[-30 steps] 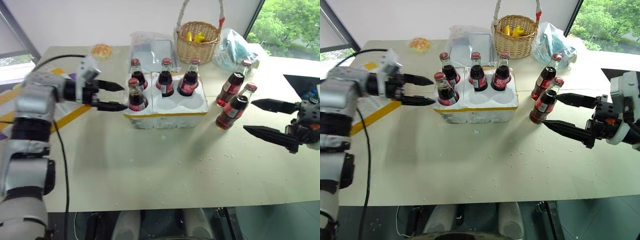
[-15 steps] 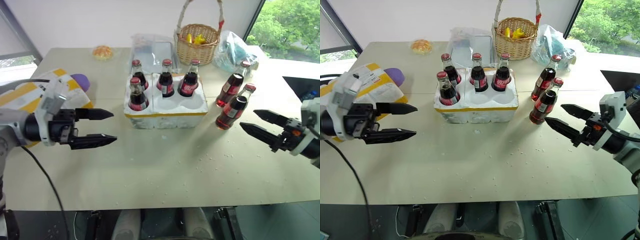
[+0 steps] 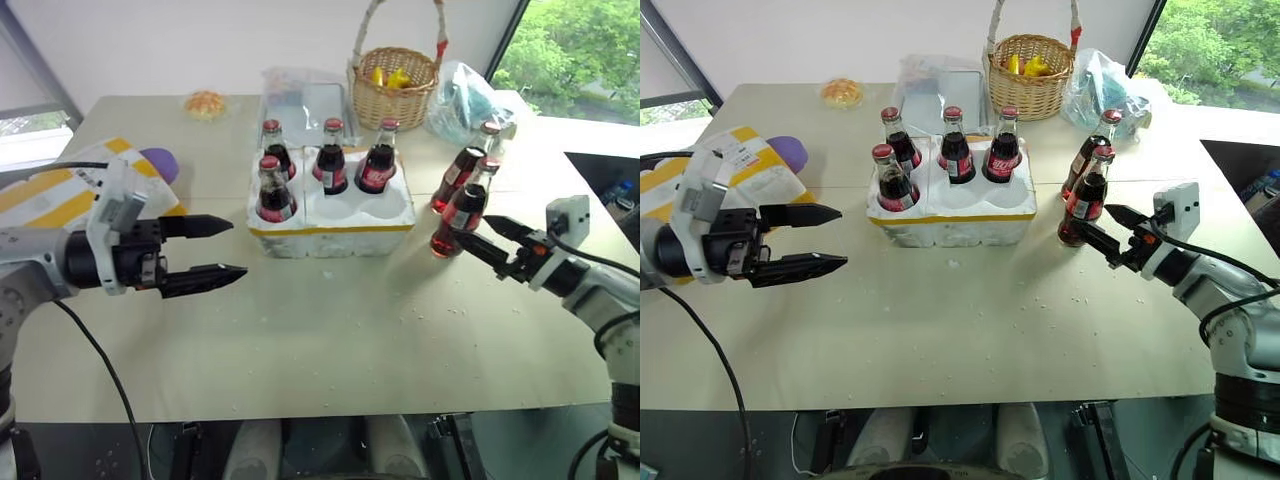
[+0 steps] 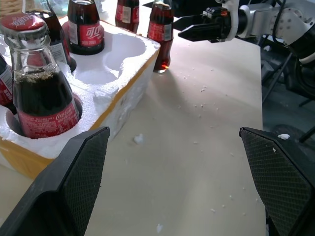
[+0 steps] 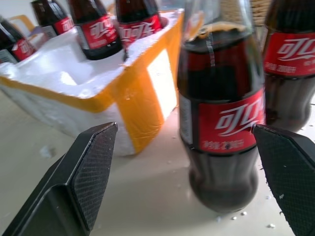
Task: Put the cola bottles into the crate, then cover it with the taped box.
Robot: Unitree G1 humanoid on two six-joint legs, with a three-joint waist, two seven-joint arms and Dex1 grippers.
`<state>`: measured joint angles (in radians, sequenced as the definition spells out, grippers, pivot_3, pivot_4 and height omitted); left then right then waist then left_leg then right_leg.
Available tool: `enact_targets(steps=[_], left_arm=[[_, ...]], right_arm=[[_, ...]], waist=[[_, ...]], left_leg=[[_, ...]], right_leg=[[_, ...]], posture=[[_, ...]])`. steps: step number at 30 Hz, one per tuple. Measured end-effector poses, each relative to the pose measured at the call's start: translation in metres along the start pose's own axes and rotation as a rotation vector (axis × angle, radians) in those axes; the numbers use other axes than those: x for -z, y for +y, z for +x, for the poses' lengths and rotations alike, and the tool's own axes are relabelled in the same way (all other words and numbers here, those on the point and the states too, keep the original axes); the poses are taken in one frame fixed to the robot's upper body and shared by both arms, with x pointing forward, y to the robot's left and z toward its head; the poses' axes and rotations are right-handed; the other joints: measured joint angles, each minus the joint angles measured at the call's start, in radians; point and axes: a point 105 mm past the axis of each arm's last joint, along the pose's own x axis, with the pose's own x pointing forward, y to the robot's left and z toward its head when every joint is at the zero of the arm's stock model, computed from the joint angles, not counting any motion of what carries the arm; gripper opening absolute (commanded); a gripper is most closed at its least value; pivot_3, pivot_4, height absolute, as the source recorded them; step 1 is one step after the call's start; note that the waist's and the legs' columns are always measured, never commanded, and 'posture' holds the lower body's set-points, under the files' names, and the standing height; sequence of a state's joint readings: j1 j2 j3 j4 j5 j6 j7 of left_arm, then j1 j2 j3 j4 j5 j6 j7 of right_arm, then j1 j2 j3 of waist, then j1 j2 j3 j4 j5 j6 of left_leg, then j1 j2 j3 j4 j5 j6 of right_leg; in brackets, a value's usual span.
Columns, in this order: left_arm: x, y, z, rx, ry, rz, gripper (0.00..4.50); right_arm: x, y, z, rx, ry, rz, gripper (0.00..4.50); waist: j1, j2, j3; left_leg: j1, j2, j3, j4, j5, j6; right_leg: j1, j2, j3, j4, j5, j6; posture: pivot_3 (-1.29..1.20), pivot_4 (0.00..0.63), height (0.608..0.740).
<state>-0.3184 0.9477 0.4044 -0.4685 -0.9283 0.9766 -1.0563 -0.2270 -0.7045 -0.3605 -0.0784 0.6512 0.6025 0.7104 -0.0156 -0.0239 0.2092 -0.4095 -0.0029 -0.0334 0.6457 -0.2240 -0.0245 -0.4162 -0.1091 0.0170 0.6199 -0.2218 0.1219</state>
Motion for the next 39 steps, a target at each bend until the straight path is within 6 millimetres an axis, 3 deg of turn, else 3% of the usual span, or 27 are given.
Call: enact_targets(steps=[8, 17, 20, 22, 29, 32, 35, 39], left_arm=[[-0.003, 0.0, 0.001, -0.013, -0.01, 0.001, 4.41], [-0.005, 0.0, 0.003, -0.022, -0.019, 0.002, 4.41], [-0.005, 0.0, 0.005, -0.021, -0.015, 0.0, 4.5], [-0.004, -0.001, 0.007, -0.017, -0.013, -0.003, 4.5], [-0.005, -0.002, 0.007, -0.01, -0.025, 0.001, 4.5], [-0.004, -0.001, 0.007, -0.013, -0.023, -0.004, 4.5], [-0.003, -0.001, 0.008, -0.015, -0.022, -0.006, 4.5], [-0.003, 0.0, 0.009, -0.024, -0.026, -0.005, 4.5]], right_arm=[[0.003, -0.007, 0.01, 0.023, -0.015, 0.003, 4.5], [0.008, -0.007, 0.034, 0.021, -0.036, 0.033, 4.5], [0.013, -0.011, 0.039, 0.045, -0.029, 0.045, 3.68], [0.013, -0.014, 0.04, 0.065, -0.035, 0.039, 2.84], [0.01, -0.01, 0.039, 0.026, -0.034, 0.062, 2.84], [-0.009, 0.0, 0.036, -0.041, -0.067, 0.066, 2.84], [-0.054, 0.021, 0.038, -0.156, -0.167, 0.036, 2.84], [-0.11, 0.064, 0.047, -0.33, -0.307, -0.045, 2.84]], waist=[[0.0, 0.0, 0.0], [-0.002, 0.0, 0.0], [-0.002, 0.0, 0.0], [-0.002, 0.0, 0.0], [-0.003, 0.002, 0.001], [-0.002, 0.005, 0.003], [-0.008, 0.007, 0.004], [-0.01, 0.007, 0.004]], left_leg=[[0.0, 0.0, 0.0, 0.0, 0.0, 0.0], [0.0, 0.0, 0.0, 0.0, 0.0, 0.0], [0.0, 0.0, 0.0, 0.0, 0.0, 0.0], [0.0, 0.0, 0.0, 0.0, 0.0, 0.0], [0.0, 0.0, 0.0, -0.001, 0.0, 0.0], [-0.001, 0.0, 0.0, -0.001, 0.0, 0.0], [-0.001, 0.0, 0.001, -0.001, 0.0, 0.0], [-0.001, 0.002, 0.0, -0.002, 0.0, 0.0]], right_leg=[[0.0, 0.0, 0.0, 0.0, 0.0, 0.0], [0.0, 0.0, 0.0, 0.0, 0.0, 0.0], [0.0, 0.001, 0.0, 0.0, 0.0, 0.0], [0.0, 0.001, 0.0, 0.0, 0.0, 0.0], [0.0, 0.001, 0.0, 0.0, 0.0, 0.0], [-0.002, 0.001, 0.001, 0.0, 0.0, 0.0], [-0.003, 0.001, 0.002, 0.001, 0.0, 0.0], [-0.004, 0.003, 0.002, 0.001, 0.0, 0.0]], posture=[[0.0, 0.15, 0.737], [0.0, 0.15, 0.737], [0.0, 0.15, 0.737], [0.0, 0.15, 0.737], [0.0, 0.15, 0.737], [0.0, 0.15, 0.737], [0.0, 0.15, 0.737], [0.0, 0.15, 0.737]])
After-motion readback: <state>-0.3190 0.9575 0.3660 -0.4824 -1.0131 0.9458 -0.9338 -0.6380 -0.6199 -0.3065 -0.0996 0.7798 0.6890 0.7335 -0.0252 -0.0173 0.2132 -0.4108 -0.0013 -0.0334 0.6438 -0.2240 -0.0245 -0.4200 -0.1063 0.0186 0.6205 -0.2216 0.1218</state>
